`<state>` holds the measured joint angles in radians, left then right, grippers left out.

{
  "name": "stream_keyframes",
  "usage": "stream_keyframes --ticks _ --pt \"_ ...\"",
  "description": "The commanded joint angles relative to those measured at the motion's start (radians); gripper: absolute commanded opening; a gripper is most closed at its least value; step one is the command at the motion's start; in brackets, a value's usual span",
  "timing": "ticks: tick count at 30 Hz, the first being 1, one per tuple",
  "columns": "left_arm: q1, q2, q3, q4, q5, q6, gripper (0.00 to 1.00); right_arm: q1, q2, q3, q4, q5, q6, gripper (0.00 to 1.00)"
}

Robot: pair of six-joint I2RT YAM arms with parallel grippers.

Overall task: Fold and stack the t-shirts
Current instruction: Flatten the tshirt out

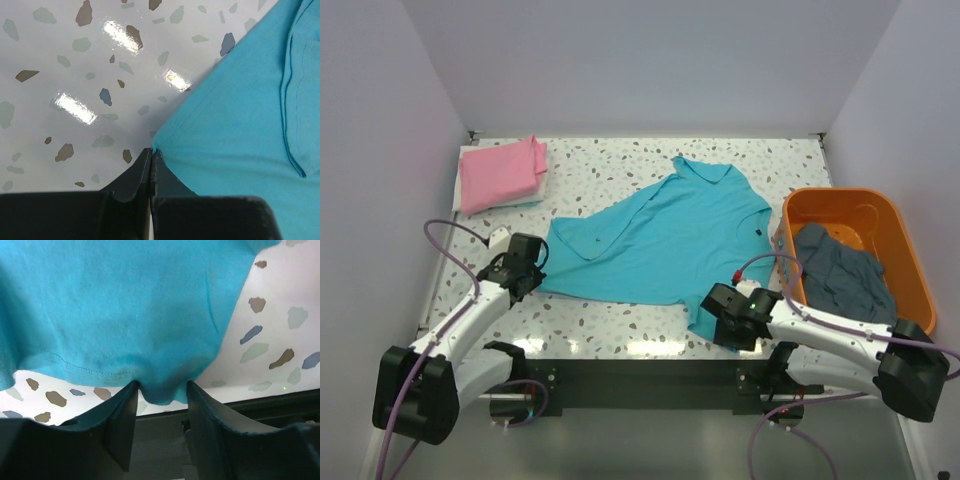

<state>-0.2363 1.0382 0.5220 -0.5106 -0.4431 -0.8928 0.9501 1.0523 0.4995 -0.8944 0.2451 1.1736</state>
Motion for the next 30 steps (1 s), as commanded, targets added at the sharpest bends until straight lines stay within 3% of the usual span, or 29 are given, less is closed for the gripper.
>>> stream_keyframes --ticks 1,4,5,7,8,9,15,23,26,30 --pt "0.008 -0.018 0.044 0.001 -0.040 0.026 0.00 -0.034 -0.047 -0.035 0.086 -0.001 -0.051 0.47" --pt "0.006 -0.014 0.053 -0.006 -0.042 0.025 0.00 -0.059 -0.063 -0.088 0.161 -0.038 -0.089 0.41" --pt "0.008 -0.013 0.056 -0.015 -0.043 0.025 0.00 -0.063 -0.049 -0.095 0.169 -0.046 -0.092 0.28" --pt "0.008 -0.018 0.062 -0.023 -0.048 0.025 0.00 -0.065 -0.038 -0.089 0.180 -0.052 -0.110 0.18" --pt "0.006 -0.023 0.065 -0.031 -0.048 0.026 0.00 -0.065 -0.037 -0.081 0.176 -0.046 -0.117 0.04" --pt "0.008 -0.027 0.067 -0.035 -0.046 0.028 0.00 -0.065 -0.050 -0.072 0.155 -0.035 -0.123 0.00" --pt "0.008 -0.122 0.147 -0.046 0.036 0.112 0.00 -0.066 -0.152 0.193 -0.073 0.225 -0.176 0.00" --pt "0.008 -0.262 0.504 -0.126 0.067 0.149 0.00 -0.065 -0.213 0.750 -0.068 0.544 -0.422 0.00" --pt "0.008 -0.262 0.671 -0.155 0.070 0.158 0.00 -0.065 -0.199 0.942 0.030 0.569 -0.570 0.00" --pt "0.006 -0.248 0.907 -0.189 0.073 0.169 0.00 -0.065 -0.169 1.170 0.132 0.443 -0.753 0.00"
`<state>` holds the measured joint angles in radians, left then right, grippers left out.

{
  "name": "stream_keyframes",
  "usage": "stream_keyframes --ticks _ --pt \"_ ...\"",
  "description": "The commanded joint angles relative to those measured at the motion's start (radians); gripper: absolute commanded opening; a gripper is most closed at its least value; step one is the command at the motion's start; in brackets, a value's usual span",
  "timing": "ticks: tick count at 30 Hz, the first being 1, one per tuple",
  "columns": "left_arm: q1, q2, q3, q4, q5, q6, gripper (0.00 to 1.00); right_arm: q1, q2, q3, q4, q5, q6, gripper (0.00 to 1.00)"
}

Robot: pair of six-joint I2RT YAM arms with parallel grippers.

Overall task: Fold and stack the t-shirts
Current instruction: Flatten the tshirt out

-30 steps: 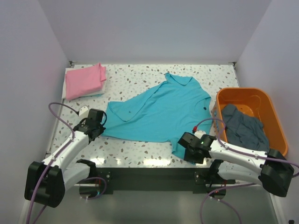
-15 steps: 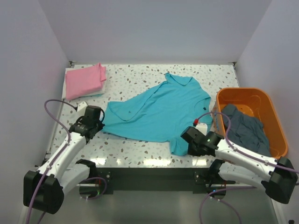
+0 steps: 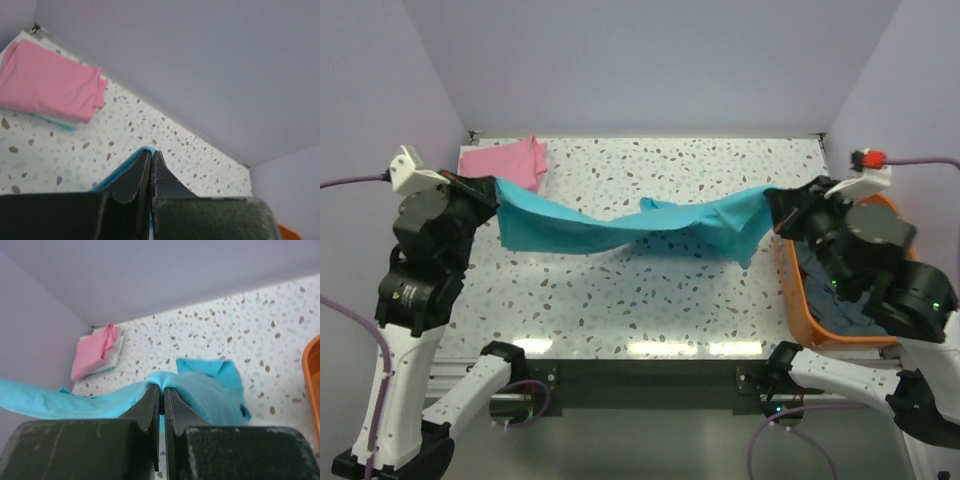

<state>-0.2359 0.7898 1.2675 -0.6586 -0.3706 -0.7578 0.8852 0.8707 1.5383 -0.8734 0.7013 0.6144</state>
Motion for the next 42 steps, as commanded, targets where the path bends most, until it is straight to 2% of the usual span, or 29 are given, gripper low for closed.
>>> stream_keyframes --ticks 1,6,7,10,15,20,23,26,30,31,34,36,37,40,42 --pt "0.006 0.005 0.200 -0.048 0.002 0.038 0.00 0.000 0.023 0.232 0.114 -0.029 -0.235 0.00" --pt "0.006 0.012 0.447 -0.073 0.027 0.052 0.00 0.000 0.102 0.514 0.099 -0.143 -0.332 0.00" --pt "0.006 0.015 0.475 -0.085 0.041 0.060 0.00 0.000 0.111 0.599 0.094 -0.214 -0.341 0.00" --pt "0.006 0.019 0.556 -0.108 0.096 0.058 0.00 -0.002 0.123 0.715 0.083 -0.349 -0.340 0.00" --pt "0.006 -0.015 0.625 -0.127 0.153 0.043 0.00 -0.002 0.119 0.779 0.080 -0.480 -0.309 0.00" --pt "0.007 -0.031 0.675 -0.148 0.156 0.046 0.00 0.000 0.091 0.761 0.100 -0.477 -0.295 0.00" --pt "0.007 -0.037 0.636 -0.142 0.144 0.049 0.00 -0.002 0.074 0.697 0.126 -0.424 -0.304 0.00" --pt "0.006 -0.034 0.537 -0.115 0.098 0.052 0.00 0.000 0.096 0.626 0.129 -0.295 -0.334 0.00" --pt "0.006 0.011 0.306 -0.029 0.029 0.049 0.00 0.000 0.168 0.473 0.137 -0.062 -0.372 0.00" --pt "0.007 0.023 0.262 -0.009 0.013 0.046 0.00 -0.002 0.180 0.433 0.152 0.084 -0.377 0.00" --pt "0.007 0.120 0.121 0.068 -0.075 0.041 0.00 -0.003 0.263 0.283 0.264 0.330 -0.444 0.00" --pt "0.007 0.233 0.061 0.118 -0.126 0.043 0.00 -0.095 0.348 0.223 0.295 0.278 -0.411 0.00" --pt "0.007 0.271 0.049 0.144 -0.123 0.046 0.00 -0.218 0.382 0.209 0.287 0.124 -0.377 0.00" --pt "0.015 0.425 -0.022 0.321 -0.122 0.075 0.00 -0.343 0.511 0.126 0.381 0.034 -0.363 0.00" --pt "0.024 0.566 -0.033 0.423 -0.120 0.086 0.00 -0.382 0.594 0.128 0.438 -0.052 -0.357 0.00"
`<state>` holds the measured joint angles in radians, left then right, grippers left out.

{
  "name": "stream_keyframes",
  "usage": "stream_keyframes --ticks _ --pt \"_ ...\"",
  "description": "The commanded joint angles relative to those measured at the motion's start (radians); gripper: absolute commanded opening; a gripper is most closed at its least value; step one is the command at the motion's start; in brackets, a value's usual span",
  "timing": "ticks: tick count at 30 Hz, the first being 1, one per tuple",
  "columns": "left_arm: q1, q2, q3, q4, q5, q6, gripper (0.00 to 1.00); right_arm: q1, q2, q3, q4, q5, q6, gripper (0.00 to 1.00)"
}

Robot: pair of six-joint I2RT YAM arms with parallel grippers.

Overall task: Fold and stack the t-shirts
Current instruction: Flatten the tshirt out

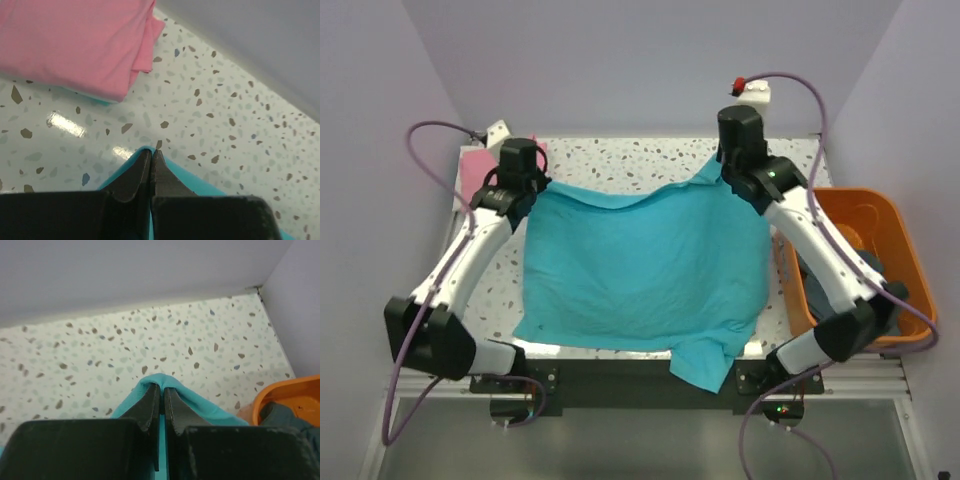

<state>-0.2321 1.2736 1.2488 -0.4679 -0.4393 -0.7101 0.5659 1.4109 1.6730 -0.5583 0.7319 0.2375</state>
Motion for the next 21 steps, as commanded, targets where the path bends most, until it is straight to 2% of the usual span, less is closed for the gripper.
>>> stream_keyframes --ticks 1,2,4,5,11,16,21 --pt "0.039 0.134 -0.002 0.251 -0.038 0.043 0.00 -0.101 0.139 0.005 0.142 -0.110 0.020 0.00" --pt "0.049 0.239 0.035 0.262 -0.023 0.043 0.00 -0.118 0.192 0.022 0.146 -0.156 0.022 0.00" --pt "0.080 0.344 0.078 0.310 0.000 0.050 0.00 -0.170 0.284 0.085 0.159 -0.202 0.023 0.00" --pt "0.088 0.442 0.128 0.328 0.031 0.054 0.00 -0.185 0.375 0.108 0.170 -0.228 0.028 0.00" --pt "0.111 0.717 0.303 0.405 0.132 0.106 0.00 -0.248 0.636 0.280 0.186 -0.319 0.014 0.00" --pt "0.114 0.816 0.385 0.393 0.163 0.121 0.00 -0.265 0.715 0.343 0.164 -0.354 0.013 0.00" --pt "0.116 0.791 0.360 0.403 0.179 0.127 0.00 -0.265 0.675 0.283 0.166 -0.342 0.017 0.00"
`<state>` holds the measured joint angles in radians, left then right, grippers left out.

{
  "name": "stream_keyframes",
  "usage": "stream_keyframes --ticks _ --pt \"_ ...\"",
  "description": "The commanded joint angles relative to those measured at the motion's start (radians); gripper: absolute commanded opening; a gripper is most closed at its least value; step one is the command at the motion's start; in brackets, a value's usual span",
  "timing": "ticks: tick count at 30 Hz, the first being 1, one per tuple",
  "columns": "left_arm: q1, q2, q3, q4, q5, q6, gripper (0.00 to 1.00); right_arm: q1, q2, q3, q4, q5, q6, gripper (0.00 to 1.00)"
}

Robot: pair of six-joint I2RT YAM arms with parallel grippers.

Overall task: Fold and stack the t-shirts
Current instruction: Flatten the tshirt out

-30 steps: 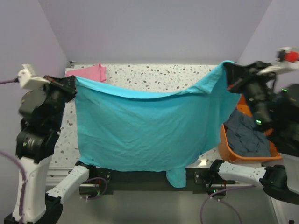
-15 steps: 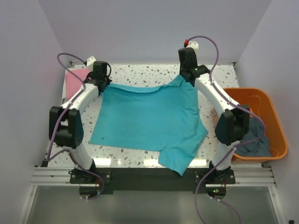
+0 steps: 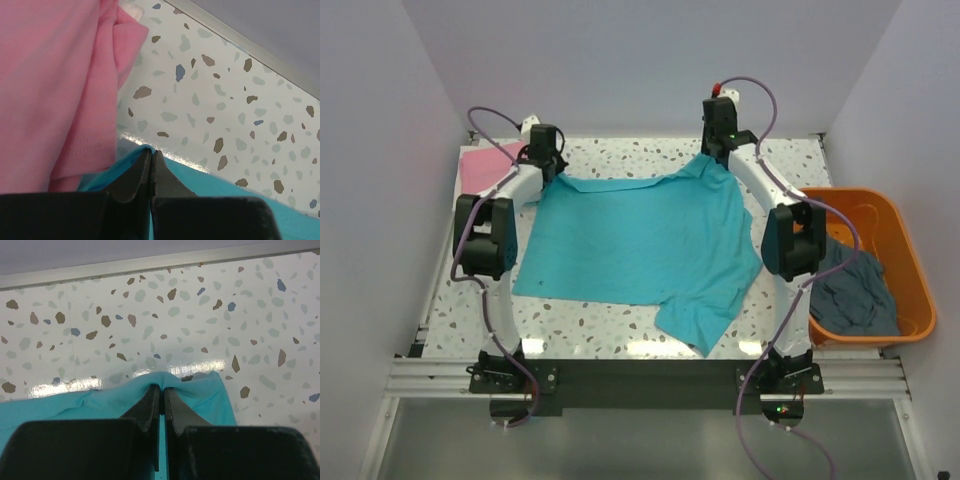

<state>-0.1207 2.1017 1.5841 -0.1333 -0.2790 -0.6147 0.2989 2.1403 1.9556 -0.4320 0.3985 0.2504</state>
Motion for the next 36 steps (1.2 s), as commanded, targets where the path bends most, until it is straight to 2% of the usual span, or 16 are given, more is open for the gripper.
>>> stream_keyframes --ticks 1,4,6,9,10,13,14,16,18,19,21,25,27,30,33,36 --pt "0.004 -0.045 0.022 0.064 0.015 0.032 0.00 0.002 -0.063 -0.003 0.032 -0.007 0.010 0.00" --pt "0.004 -0.100 -0.015 0.055 0.035 0.032 0.00 0.002 -0.152 -0.064 0.032 -0.019 0.033 0.00" --pt "0.004 -0.181 -0.073 0.046 0.038 0.026 0.00 0.000 -0.213 -0.147 0.044 -0.043 0.052 0.00" --pt "0.004 -0.354 -0.186 0.034 0.037 0.010 0.00 0.002 -0.394 -0.262 0.027 -0.049 0.072 0.00" --pt "0.004 -0.459 -0.240 0.026 0.029 0.006 0.00 0.002 -0.502 -0.297 0.027 -0.050 0.076 0.00" --pt "0.004 -0.636 -0.317 -0.040 0.023 -0.010 0.00 0.002 -0.695 -0.408 -0.017 -0.078 0.098 0.00" --pt "0.003 -0.758 -0.329 -0.078 0.024 -0.014 0.00 0.002 -0.832 -0.444 -0.031 -0.101 0.102 0.00" --pt "0.003 -0.950 -0.355 -0.113 0.011 -0.020 0.00 0.003 -0.961 -0.460 -0.086 -0.180 0.101 0.00" --pt "0.003 -1.070 -0.343 -0.189 -0.005 -0.025 0.00 0.003 -1.133 -0.454 -0.120 -0.233 0.101 0.00" --pt "0.001 -1.171 -0.311 -0.213 -0.009 -0.022 0.00 0.002 -1.181 -0.443 -0.161 -0.283 0.102 0.00" --pt "0.003 -1.250 -0.251 -0.285 -0.003 -0.014 0.00 0.002 -1.296 -0.374 -0.221 -0.315 0.116 0.00" --pt "0.003 -1.338 0.044 -0.410 0.069 0.023 0.00 0.002 -1.401 -0.216 -0.387 -0.381 0.127 0.00" --pt "0.003 -1.333 0.159 -0.477 0.080 0.041 0.00 0.003 -1.425 -0.117 -0.424 -0.418 0.132 0.00" --pt "0.003 -1.284 0.435 -0.572 0.099 0.059 0.00 0.003 -1.465 -0.006 -0.479 -0.408 0.138 0.00" --pt "0.003 -1.249 0.546 -0.617 0.127 0.069 0.00 0.002 -1.471 0.072 -0.504 -0.350 0.136 0.00" --pt "0.003 -1.241 0.548 -0.623 0.143 0.067 0.00 0.002 -1.456 0.111 -0.516 -0.284 0.116 0.00"
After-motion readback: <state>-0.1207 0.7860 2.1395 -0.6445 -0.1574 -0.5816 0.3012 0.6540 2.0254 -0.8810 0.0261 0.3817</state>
